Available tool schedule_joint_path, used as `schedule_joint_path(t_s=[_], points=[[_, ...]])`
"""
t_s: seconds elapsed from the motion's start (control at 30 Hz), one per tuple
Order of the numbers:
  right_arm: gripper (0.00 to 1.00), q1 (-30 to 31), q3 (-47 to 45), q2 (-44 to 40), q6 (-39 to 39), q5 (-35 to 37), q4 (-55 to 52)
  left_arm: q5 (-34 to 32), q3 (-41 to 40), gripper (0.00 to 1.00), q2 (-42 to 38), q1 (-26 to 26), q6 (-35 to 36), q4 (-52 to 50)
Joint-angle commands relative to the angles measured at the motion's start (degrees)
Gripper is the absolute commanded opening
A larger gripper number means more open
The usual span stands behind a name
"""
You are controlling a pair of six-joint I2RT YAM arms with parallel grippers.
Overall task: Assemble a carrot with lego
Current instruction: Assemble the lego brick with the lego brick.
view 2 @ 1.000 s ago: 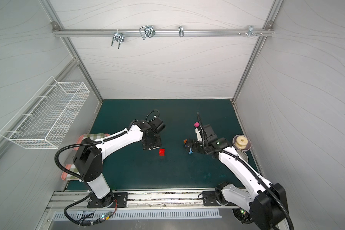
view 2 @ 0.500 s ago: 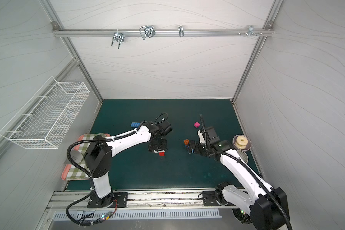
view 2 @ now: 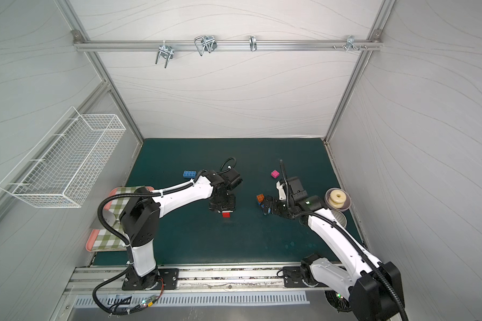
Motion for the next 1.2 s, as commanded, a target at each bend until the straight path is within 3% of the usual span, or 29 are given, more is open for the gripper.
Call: schedule_joint_path(t_s=[0.0, 0.93, 1.17], points=[[0.99, -0.3, 1.3, 0.1, 0.3, -0.4, -1.4, -0.2, -0.4, 0.41, 1.2, -0.1, 1.6, 0.8], [0.99, -0.3, 2.2, 0.8, 0.3, -0.1, -2.0, -0.9, -4.0, 0.36, 0.2, -0.4, 3.7, 0.4], [0.99, -0.3, 2.4, 0.8, 0.3, 0.1, -2.1, 0.5, -2.1, 0.35, 3.7, -0.3, 4.5, -0.3]])
